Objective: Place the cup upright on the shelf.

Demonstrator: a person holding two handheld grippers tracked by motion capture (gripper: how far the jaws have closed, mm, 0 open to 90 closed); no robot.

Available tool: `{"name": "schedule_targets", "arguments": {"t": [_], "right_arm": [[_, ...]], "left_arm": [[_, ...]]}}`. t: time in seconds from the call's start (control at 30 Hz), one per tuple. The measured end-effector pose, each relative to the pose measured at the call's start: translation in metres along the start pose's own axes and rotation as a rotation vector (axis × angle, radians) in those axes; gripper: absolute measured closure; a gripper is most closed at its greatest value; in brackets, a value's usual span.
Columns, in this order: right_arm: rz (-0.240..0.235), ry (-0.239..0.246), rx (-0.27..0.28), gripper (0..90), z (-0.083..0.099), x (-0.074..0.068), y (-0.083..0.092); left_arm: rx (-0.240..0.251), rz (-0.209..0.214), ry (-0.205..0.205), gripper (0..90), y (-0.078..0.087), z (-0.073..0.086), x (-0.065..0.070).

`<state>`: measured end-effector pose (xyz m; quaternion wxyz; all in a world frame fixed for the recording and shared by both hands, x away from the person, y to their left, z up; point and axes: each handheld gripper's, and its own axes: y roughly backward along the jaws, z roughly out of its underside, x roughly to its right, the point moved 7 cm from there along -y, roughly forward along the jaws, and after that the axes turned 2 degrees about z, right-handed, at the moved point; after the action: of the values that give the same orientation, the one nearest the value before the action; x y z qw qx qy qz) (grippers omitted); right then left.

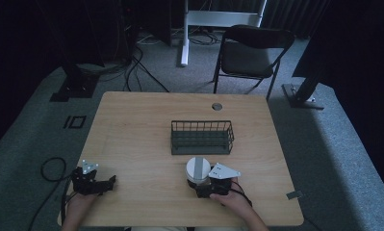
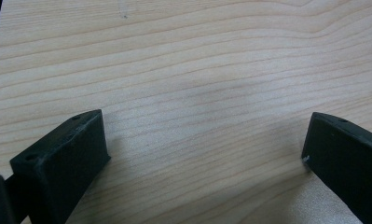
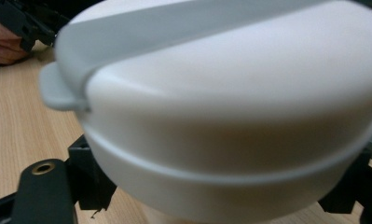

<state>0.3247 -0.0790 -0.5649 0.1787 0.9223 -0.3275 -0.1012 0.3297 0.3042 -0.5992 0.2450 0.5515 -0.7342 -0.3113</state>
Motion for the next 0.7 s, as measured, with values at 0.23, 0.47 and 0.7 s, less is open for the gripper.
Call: {"name": "schedule_targets", "arguments": {"t": [0.23,0.47,0.7], "right_arm": [[0.004,-0.013,0.002,17.9,-0.007,0.001,0.003],[0.002,0.0,0.0,18.0,-0.019,0.001,0.006],[-0.009,0.006,0.018,18.0,-0.034,-0.002,0.007]], "left_arm": [[0.0,0.0,0.0,0.2,0.0,0.0,0.0],[0.0,0.0,0.0,0.2,0.0,0.0,0.0],[0.0,0.0,0.0,0.2,0.0,0.0,0.0]]}}
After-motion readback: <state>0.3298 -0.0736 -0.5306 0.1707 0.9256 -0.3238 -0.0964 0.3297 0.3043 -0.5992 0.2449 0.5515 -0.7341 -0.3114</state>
